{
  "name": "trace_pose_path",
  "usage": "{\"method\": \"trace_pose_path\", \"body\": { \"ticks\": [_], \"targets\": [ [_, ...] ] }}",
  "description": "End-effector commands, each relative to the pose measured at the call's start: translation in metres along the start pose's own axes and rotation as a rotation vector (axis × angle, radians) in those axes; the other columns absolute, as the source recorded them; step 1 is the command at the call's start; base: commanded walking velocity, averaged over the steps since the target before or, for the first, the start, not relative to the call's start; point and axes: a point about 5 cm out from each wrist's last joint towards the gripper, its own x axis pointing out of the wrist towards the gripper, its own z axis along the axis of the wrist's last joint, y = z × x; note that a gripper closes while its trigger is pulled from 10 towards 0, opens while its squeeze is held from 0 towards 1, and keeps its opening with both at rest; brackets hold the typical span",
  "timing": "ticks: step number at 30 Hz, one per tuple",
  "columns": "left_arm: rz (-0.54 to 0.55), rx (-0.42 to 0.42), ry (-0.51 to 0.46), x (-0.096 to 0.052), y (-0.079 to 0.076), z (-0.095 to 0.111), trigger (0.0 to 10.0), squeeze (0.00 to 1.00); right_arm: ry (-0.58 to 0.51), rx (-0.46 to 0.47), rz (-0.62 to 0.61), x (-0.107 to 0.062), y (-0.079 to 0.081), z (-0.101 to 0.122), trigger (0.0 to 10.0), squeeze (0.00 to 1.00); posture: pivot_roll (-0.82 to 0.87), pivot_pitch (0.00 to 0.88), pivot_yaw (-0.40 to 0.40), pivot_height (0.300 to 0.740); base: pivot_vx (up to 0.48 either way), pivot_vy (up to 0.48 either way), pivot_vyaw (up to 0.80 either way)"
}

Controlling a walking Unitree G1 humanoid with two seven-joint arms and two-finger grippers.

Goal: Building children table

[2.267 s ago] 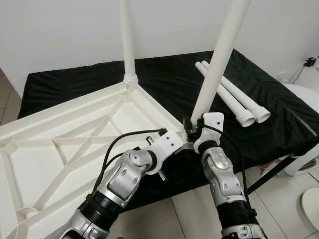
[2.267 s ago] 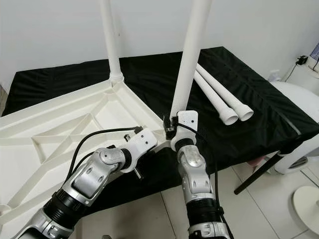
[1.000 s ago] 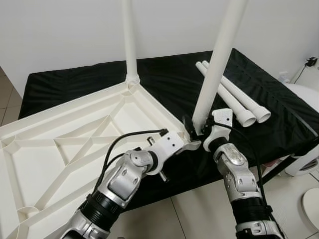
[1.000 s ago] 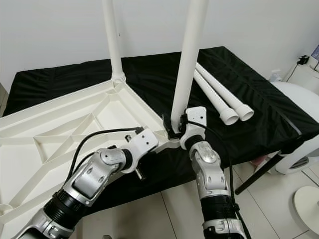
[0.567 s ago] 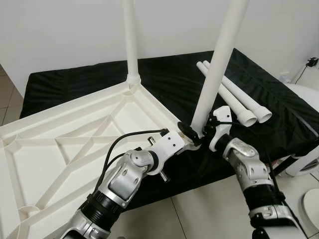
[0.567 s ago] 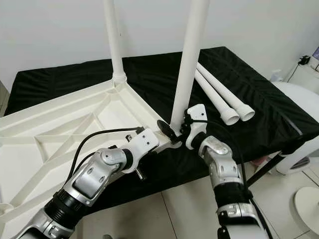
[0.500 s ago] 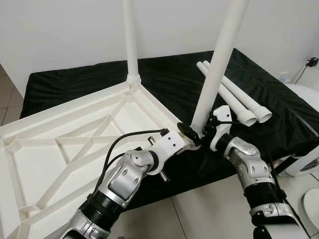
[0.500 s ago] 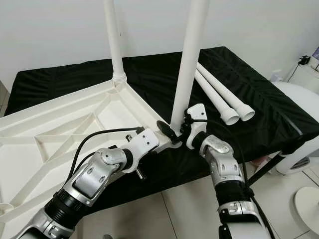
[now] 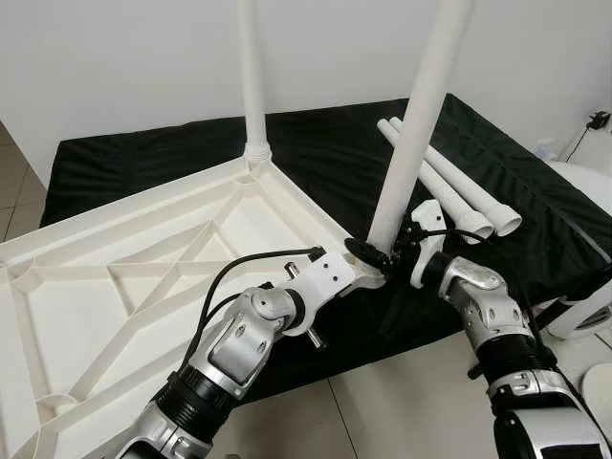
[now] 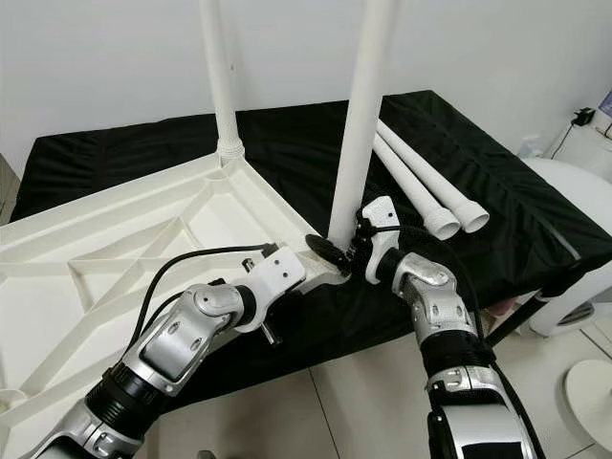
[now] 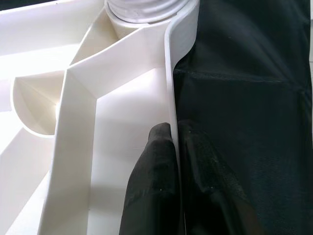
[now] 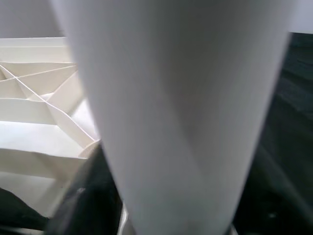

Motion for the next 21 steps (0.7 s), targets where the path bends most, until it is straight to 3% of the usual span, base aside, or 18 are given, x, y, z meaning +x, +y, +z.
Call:
{"method": "trace_pose_path", "body": {
  "ticks": [1,4,5,8,9,21],
  "targets": [
    [0.04,0.067,-0.099,-0.0031,0.0033,0.0208,10.0,0.0,-0.017,-0.003,0.059,0.0059,0.0058,0.0025,0.0,0.0,-0.08,0.059,0.019,0.74,0.0,0.0,0.0],
    [0.038,0.069,-0.1,-0.003,0.0029,0.0211,10.0,0.0,-0.026,0.001,0.052,0.0057,0.0056,0.0022,0.0,0.0,-0.08,0.059,0.019,0.74,0.0,0.0,0.0],
    [0.037,0.07,-0.1,-0.0028,0.0027,0.0209,10.0,0.0,-0.027,0.002,0.052,0.0055,0.0065,0.0014,1.2,0.0,-0.09,0.049,0.021,0.74,0.0,0.0,0.0],
    [0.037,0.07,-0.1,-0.0026,0.0026,0.0207,10.0,0.0,-0.027,0.002,0.053,0.0055,0.0071,0.0008,1.2,0.0,-0.09,0.049,0.021,0.74,0.0,0.0,0.0],
    [0.036,0.071,-0.1,-0.0025,0.0023,0.0205,10.0,0.0,-0.03,0.012,0.046,0.0054,0.0076,0.0,10.0,0.0,-0.09,0.046,0.022,0.74,0.0,0.0,0.0],
    [0.031,0.073,-0.101,-0.0026,0.0007,0.0203,10.0,0.0,-0.088,0.03,-0.1,0.0032,0.009,-0.0009,10.0,0.0,-0.09,0.05,0.018,0.74,0.0,0.0,0.0]
  ]
}}
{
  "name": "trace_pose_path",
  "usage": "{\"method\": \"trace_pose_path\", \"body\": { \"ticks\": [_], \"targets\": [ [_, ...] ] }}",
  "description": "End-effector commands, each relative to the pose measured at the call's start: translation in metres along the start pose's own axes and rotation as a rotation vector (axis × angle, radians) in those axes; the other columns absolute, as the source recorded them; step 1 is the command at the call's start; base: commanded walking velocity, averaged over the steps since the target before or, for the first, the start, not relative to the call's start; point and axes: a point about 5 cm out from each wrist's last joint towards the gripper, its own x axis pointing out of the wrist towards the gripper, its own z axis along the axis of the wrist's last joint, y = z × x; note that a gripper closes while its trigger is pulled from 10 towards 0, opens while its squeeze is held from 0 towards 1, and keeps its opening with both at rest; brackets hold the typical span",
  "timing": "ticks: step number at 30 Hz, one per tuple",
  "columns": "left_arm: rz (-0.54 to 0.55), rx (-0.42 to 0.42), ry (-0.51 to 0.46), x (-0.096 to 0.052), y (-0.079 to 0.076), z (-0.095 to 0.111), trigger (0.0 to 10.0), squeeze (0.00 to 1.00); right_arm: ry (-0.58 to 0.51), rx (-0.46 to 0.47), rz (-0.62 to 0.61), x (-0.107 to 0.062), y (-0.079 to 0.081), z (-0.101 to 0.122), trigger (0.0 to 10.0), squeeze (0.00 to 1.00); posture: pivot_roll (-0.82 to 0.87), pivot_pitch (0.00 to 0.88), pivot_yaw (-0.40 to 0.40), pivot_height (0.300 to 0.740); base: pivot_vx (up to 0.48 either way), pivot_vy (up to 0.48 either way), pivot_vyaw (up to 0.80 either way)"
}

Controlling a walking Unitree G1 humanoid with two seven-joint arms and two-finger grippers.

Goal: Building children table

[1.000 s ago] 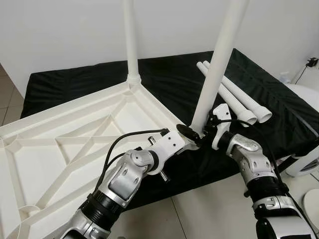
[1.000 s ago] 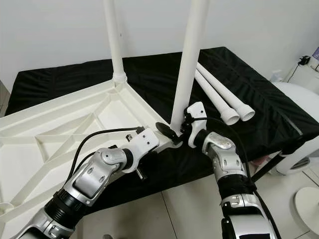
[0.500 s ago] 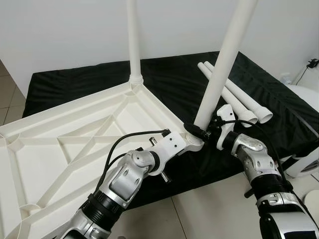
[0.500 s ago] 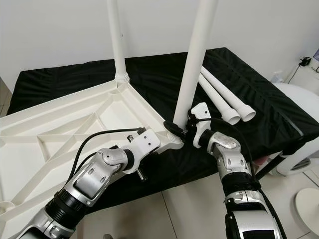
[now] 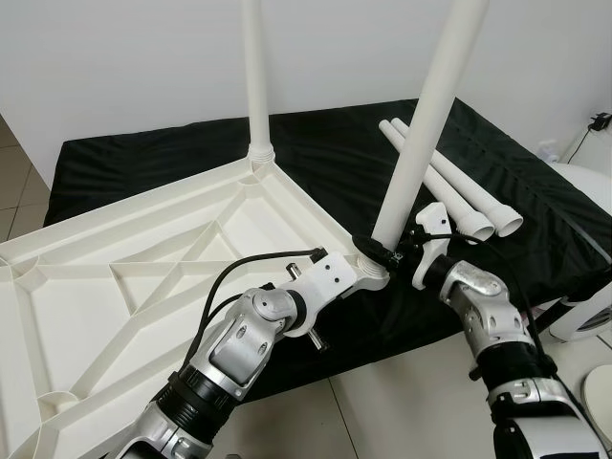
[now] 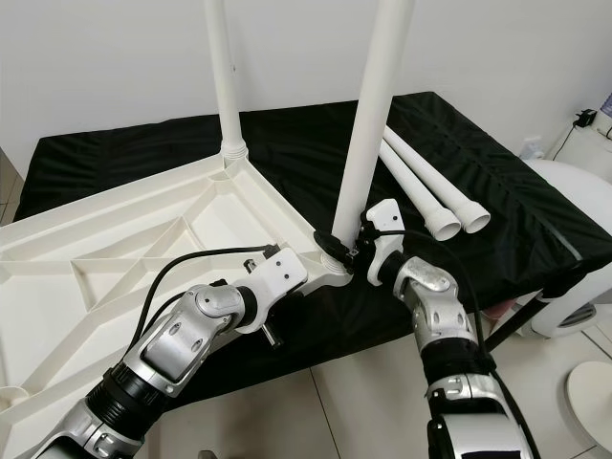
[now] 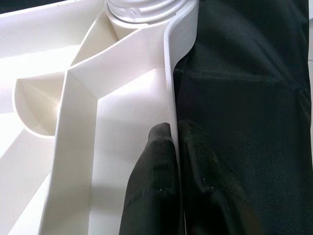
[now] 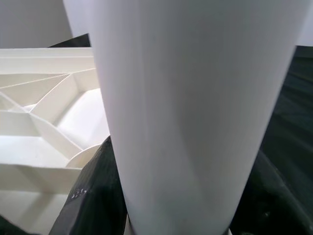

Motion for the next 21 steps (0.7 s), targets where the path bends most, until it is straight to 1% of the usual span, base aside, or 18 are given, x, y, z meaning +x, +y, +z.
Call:
{"method": "trace_pose_path", "body": {
  "ticks": [1,3,7,9,12,16,18,20,21],
  "targets": [
    [0.029,0.065,-0.101,-0.002,0.0,0.02,10.0,0.0,-0.04,0.022,-0.032,0.002,0.002,0.003,10.0,0.0,-0.1,0.053,0.019,0.74,0.0,0.0,0.0],
    [0.031,0.064,-0.1,-0.002,0.001,0.02,10.0,0.0,-0.04,0.011,-0.099,0.001,0.0,0.004,10.0,0.0,-0.1,0.055,0.019,0.74,0.0,0.0,0.0],
    [0.03,0.064,-0.1,-0.002,0.001,0.02,10.0,0.0,-0.046,0.005,-0.113,0.001,0.001,0.005,10.0,0.0,-0.1,0.056,0.023,0.74,0.0,0.0,0.0],
    [0.029,0.064,-0.101,-0.002,0.001,0.02,10.0,0.0,-0.057,0.012,-0.174,0.0,0.001,0.006,10.0,0.0,-0.11,0.057,0.028,0.74,0.0,0.0,0.0],
    [0.029,0.064,-0.101,-0.002,0.002,0.02,10.0,0.0,-0.076,0.008,-0.239,-0.002,0.006,0.009,10.0,0.0,-0.12,0.059,0.033,0.74,0.0,0.0,0.0],
    [0.029,0.066,-0.1,-0.002,0.003,0.019,10.0,0.0,-0.09,0.009,-0.255,-0.002,0.011,0.01,10.0,0.0,-0.12,0.06,0.036,0.74,0.0,0.0,0.0],
    [0.029,0.066,-0.1,-0.002,0.003,0.019,10.0,0.0,-0.09,0.009,-0.255,-0.002,0.011,0.01,10.0,0.0,-0.12,0.06,0.036,0.74,0.0,0.0,0.0],
    [0.028,0.066,-0.098,-0.001,0.004,0.018,10.0,0.0,-0.112,0.021,-0.304,-0.001,0.018,0.012,10.0,0.0,-0.13,0.057,0.04,0.74,0.0,0.0,0.0],
    [0.028,0.066,-0.098,-0.001,0.004,0.018,10.0,0.0,-0.112,0.021,-0.304,-0.001,0.018,0.012,10.0,0.0,-0.13,0.057,0.04,0.74,0.0,0.0,0.0]
  ]
}}
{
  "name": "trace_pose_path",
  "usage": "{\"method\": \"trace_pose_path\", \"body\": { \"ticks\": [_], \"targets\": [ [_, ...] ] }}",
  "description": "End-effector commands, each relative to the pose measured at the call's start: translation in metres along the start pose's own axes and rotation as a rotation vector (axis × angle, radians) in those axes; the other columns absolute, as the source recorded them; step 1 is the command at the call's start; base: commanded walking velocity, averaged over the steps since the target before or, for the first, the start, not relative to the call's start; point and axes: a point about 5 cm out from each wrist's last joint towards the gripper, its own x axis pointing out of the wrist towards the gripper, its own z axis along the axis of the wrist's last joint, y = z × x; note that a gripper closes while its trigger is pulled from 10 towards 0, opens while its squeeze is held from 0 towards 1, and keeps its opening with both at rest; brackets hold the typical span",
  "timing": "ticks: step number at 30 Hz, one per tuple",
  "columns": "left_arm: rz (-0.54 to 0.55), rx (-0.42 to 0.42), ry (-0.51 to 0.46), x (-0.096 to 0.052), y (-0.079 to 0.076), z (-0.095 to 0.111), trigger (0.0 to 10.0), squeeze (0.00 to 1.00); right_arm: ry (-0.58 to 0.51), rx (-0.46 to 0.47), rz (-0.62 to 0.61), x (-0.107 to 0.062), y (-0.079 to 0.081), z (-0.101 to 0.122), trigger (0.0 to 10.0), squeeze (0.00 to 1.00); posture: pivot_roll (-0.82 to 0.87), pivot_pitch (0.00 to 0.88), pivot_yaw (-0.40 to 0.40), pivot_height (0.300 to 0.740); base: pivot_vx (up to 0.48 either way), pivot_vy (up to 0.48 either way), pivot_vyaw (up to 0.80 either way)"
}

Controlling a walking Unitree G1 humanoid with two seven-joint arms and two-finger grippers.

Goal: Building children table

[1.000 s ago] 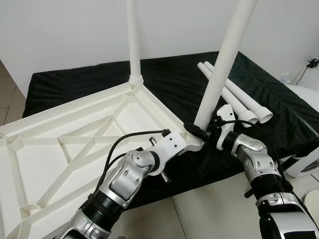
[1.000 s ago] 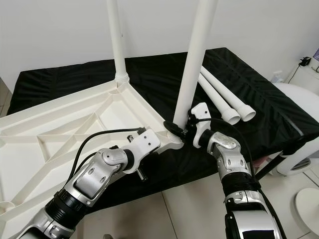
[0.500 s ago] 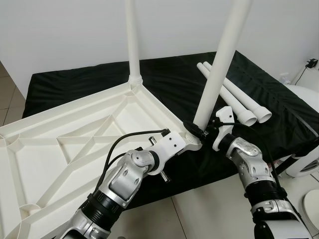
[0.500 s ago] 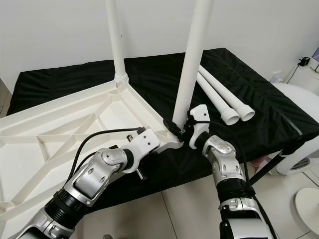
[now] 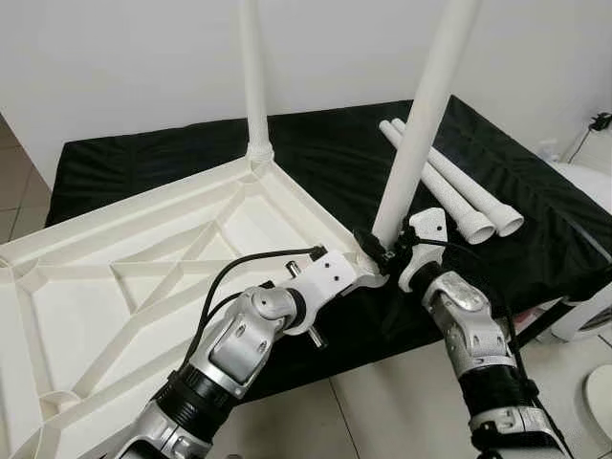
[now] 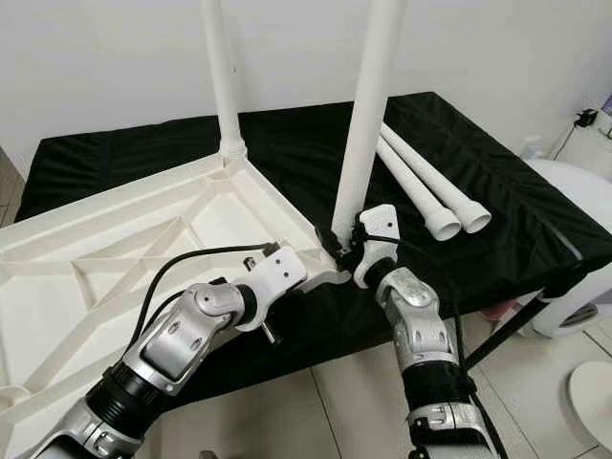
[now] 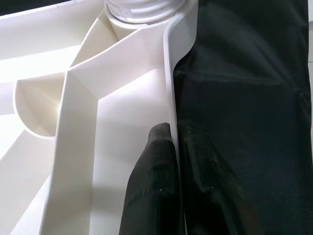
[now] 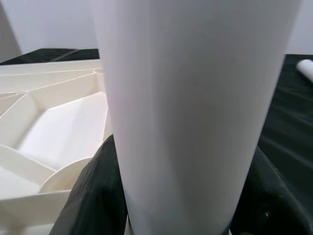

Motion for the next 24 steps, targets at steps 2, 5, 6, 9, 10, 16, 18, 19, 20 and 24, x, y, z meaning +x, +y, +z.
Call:
{"method": "trace_pose_path", "body": {
  "ticks": [2,5,6,9,10,16,18,19,20,24],
  "targets": [
    [0.03,0.059,-0.08,-0.001,0.004,0.016,10.0,0.0,-0.05,0.022,-0.09,0.0,0.001,0.01,10.0,0.0,-0.13,0.057,0.04,0.74,0.0,0.0,0.0],
    [0.033,0.058,-0.08,-0.001,0.005,0.016,10.0,0.0,-0.046,0.029,-0.188,0.0,0.0,0.01,10.0,0.0,-0.13,0.053,0.044,0.74,0.0,0.0,0.0],
    [0.033,0.058,-0.08,-0.001,0.005,0.016,10.0,0.0,-0.046,0.029,-0.188,0.0,0.0,0.01,10.0,0.0,-0.13,0.053,0.044,0.74,0.0,0.0,0.0],
    [0.034,0.059,-0.079,-0.001,0.006,0.015,10.0,0.0,-0.047,0.027,-0.266,0.0,0.001,0.01,10.0,0.0,-0.13,0.052,0.046,0.74,0.0,0.0,0.0],
    [0.034,0.059,-0.078,0.0,0.006,0.015,10.0,0.0,-0.05,0.019,-0.283,-0.001,0.001,0.01,10.0,0.0,-0.13,0.052,0.046,0.74,0.0,0.0,0.0],
    [0.034,0.061,-0.077,0.0,0.008,0.015,10.0,0.0,-0.061,0.001,-0.392,-0.003,0.002,0.014,10.0,0.0,-0.13,0.049,0.053,0.74,0.0,0.0,0.0],
    [0.034,0.062,-0.078,0.0,0.008,0.015,10.0,0.0,-0.068,-0.007,-0.425,-0.003,0.004,0.016,10.0,0.0,-0.13,0.049,0.053,0.74,0.0,0.0,0.0],
    [0.034,0.063,-0.078,0.0,0.008,0.015,10.0,0.0,-0.073,-0.003,-0.452,-0.004,0.005,0.017,10.0,0.0,-0.14,0.045,0.062,0.74,0.0,0.0,0.0],
    [0.034,0.064,-0.078,0.0,0.009,0.015,10.0,0.0,-0.076,0.001,-0.467,-0.004,0.007,0.017,10.0,0.0,-0.14,0.045,0.062,0.74,0.0,0.0,0.0],
    [0.034,0.065,-0.079,0.0,0.009,0.015,10.0,0.0,-0.094,-0.002,-0.5,-0.005,0.01,0.02,10.0,0.0,-0.14,0.045,0.062,0.74,0.0,0.0,0.0]
  ]
}}
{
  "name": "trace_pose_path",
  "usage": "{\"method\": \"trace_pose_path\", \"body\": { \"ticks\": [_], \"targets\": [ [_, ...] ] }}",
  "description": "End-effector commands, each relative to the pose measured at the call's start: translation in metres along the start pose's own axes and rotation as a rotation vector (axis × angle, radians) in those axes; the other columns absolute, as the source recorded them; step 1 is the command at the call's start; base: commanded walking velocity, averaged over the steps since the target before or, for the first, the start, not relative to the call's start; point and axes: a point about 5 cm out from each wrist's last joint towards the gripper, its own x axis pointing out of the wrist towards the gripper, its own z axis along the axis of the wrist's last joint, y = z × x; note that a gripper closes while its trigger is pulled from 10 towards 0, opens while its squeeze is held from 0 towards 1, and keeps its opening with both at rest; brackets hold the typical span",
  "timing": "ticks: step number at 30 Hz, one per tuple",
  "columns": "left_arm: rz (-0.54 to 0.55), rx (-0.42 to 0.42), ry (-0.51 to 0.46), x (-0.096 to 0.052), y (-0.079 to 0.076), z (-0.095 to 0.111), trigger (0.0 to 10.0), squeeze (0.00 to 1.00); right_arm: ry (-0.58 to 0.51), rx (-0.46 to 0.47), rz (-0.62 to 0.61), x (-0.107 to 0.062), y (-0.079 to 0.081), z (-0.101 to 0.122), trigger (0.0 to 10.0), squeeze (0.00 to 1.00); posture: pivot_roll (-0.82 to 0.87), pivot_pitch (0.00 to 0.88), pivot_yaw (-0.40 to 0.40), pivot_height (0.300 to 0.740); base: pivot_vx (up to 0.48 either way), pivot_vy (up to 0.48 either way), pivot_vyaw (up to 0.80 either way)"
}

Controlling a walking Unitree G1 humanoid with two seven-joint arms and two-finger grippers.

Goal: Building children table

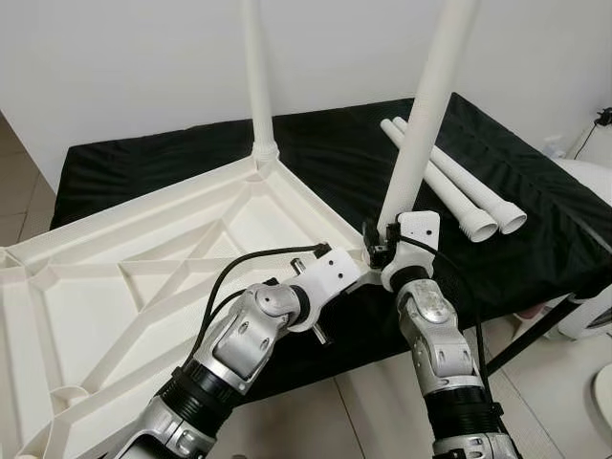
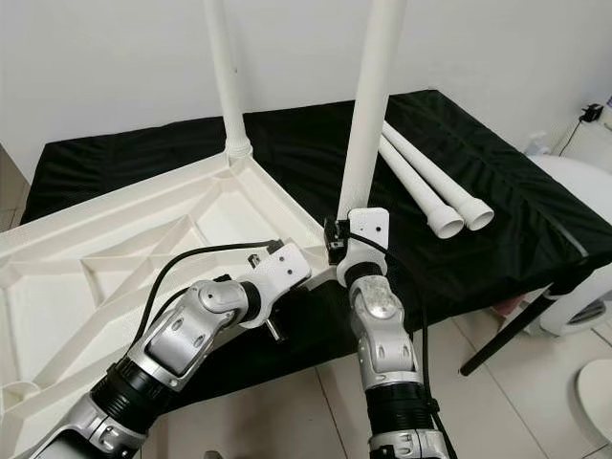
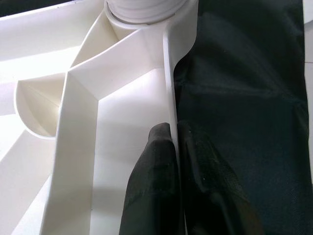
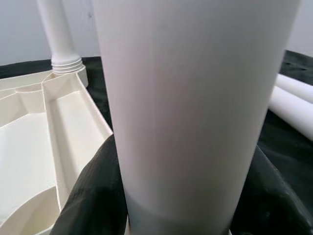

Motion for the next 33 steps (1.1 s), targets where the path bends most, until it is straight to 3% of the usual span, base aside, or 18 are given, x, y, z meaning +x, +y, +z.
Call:
{"method": "trace_pose_path", "body": {
  "ticks": [1,18,19,30,31,33],
  "targets": [
    [0.043,0.059,-0.061,-0.003,0.007,0.012,10.0,0.0,-0.065,0.037,-0.105,0.0,-0.006,0.014,10.0,0.0,-0.14,0.037,0.056,0.74,0.0,0.0,0.0],
    [0.035,0.057,-0.064,-0.002,0.005,0.011,10.0,0.0,-0.043,0.057,-0.154,-0.002,0.002,0.012,10.0,0.0,-0.14,0.03,0.05,0.74,0.0,0.0,0.0],
    [0.031,0.059,-0.062,-0.002,0.004,0.01,10.0,0.0,-0.039,0.07,-0.15,-0.003,0.003,0.011,10.0,1.0,-0.14,0.027,0.054,0.74,0.0,0.0,0.0],
    [0.027,0.064,-0.058,-0.002,0.003,0.009,10.0,0.0,-0.041,0.103,-0.107,-0.006,0.004,0.012,10.0,1.0,-0.14,0.027,0.056,0.74,0.0,0.0,0.0],
    [0.026,0.065,-0.057,-0.001,0.002,0.009,10.0,0.0,-0.034,0.104,-0.072,-0.006,0.002,0.012,10.0,0.61,-0.14,0.03,0.054,0.74,0.0,0.0,0.0],
    [0.026,0.065,-0.057,-0.001,0.002,0.009,10.0,0.0,-0.034,0.104,-0.072,-0.006,0.002,0.012,10.0,0.61,-0.14,0.03,0.054,0.74,0.0,0.0,0.0]
  ]
}}
